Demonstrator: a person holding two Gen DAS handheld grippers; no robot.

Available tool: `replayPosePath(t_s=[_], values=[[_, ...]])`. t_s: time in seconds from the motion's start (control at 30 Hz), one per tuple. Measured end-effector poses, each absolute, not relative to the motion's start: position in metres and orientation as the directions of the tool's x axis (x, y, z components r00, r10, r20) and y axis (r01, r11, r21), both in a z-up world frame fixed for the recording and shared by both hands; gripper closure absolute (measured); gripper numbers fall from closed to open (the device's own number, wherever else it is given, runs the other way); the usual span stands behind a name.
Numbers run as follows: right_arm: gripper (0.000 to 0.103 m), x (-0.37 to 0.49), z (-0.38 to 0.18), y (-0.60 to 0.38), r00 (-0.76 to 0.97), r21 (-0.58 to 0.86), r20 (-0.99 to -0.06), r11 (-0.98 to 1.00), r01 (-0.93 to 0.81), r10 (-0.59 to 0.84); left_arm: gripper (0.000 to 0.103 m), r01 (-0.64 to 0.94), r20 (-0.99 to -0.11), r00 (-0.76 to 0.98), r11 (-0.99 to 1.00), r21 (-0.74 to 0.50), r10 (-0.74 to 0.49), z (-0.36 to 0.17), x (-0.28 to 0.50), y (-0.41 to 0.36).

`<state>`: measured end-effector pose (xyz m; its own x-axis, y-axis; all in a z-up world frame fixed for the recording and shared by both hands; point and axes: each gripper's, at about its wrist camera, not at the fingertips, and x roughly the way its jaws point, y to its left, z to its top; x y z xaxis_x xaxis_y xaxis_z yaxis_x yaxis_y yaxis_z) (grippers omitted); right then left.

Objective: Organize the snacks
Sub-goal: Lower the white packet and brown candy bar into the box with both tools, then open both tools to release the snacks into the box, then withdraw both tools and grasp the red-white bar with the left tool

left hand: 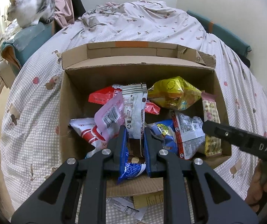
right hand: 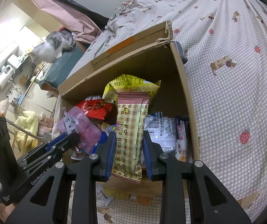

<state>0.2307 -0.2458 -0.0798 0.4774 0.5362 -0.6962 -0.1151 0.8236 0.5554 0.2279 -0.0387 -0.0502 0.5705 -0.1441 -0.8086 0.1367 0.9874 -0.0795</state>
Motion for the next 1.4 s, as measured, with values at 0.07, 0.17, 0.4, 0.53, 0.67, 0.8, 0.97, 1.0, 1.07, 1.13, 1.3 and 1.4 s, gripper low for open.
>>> replayPosePath(t_s=[0.07, 0.17, 0.4, 0.53, 0.67, 0.8, 0.97, 1.0, 1.07, 1.13, 1.3, 1.4], values=[[0.072, 0.23, -0.079, -0.243, 0.478, 0.547, -0.698, 0.828, -0.124, 0.533, 0.089, 0.126, -0.807, 0.572, 0.988, -0.088, -0.145, -0.05, 0.228, -0.037], [0.071, 0.23, -0.077, -0.244, 0.489, 0.546, -0.693, 0.829, -0.124, 0.53, 0.089, 0.128, -0.805, 0.575, 0.988, -0.091, -0.149, -0.05, 0.227, -0.037], [0.071, 0.231, -0.078, -0.251, 0.493, 0.571, -0.685, 0.815, -0.092, 0.536, 0.087, 0.157, -0.798, 0.581, 0.984, -0.083, -0.16, -0.049, 0.222, -0.043], [0.064, 0.231, -0.077, -0.255, 0.497, 0.585, -0.679, 0.807, -0.078, 0.54, 0.066, 0.15, -0.795, 0.587, 0.986, -0.077, -0.152, -0.047, 0.221, -0.042], [0.025, 0.229, -0.075, -0.26, 0.511, 0.61, -0.663, 0.79, -0.055, 0.547, 0.035, 0.145, -0.785, 0.603, 0.987, -0.067, -0.142, -0.043, 0.219, -0.041], [0.025, 0.23, -0.074, -0.261, 0.51, 0.609, -0.665, 0.792, -0.054, 0.546, 0.026, 0.143, -0.772, 0.619, 0.987, -0.069, -0.143, -0.039, 0.216, -0.039], [0.025, 0.229, -0.074, -0.261, 0.51, 0.615, -0.661, 0.787, -0.054, 0.551, 0.026, 0.13, -0.776, 0.616, 0.989, -0.069, -0.135, -0.036, 0.214, -0.036], [0.025, 0.229, -0.073, -0.261, 0.51, 0.613, -0.662, 0.788, -0.053, 0.55, 0.026, 0.125, -0.776, 0.617, 0.99, -0.069, -0.132, -0.036, 0.213, -0.035], [0.025, 0.226, -0.071, -0.26, 0.513, 0.616, -0.657, 0.786, -0.059, 0.553, 0.026, 0.114, -0.777, 0.615, 0.991, -0.075, -0.13, -0.034, 0.21, -0.031], [0.025, 0.223, -0.067, -0.258, 0.516, 0.612, -0.654, 0.788, -0.068, 0.553, 0.026, 0.097, -0.779, 0.616, 0.993, -0.074, -0.118, -0.032, 0.206, -0.027], [0.025, 0.21, -0.06, -0.257, 0.517, 0.611, -0.652, 0.788, -0.075, 0.555, 0.026, 0.074, -0.795, 0.595, 0.993, -0.094, -0.12, -0.031, 0.192, -0.018], [0.025, 0.197, -0.058, -0.258, 0.505, 0.601, -0.666, 0.796, -0.073, 0.549, 0.026, 0.06, -0.793, 0.6, 0.995, -0.082, -0.101, -0.031, 0.181, -0.013]])
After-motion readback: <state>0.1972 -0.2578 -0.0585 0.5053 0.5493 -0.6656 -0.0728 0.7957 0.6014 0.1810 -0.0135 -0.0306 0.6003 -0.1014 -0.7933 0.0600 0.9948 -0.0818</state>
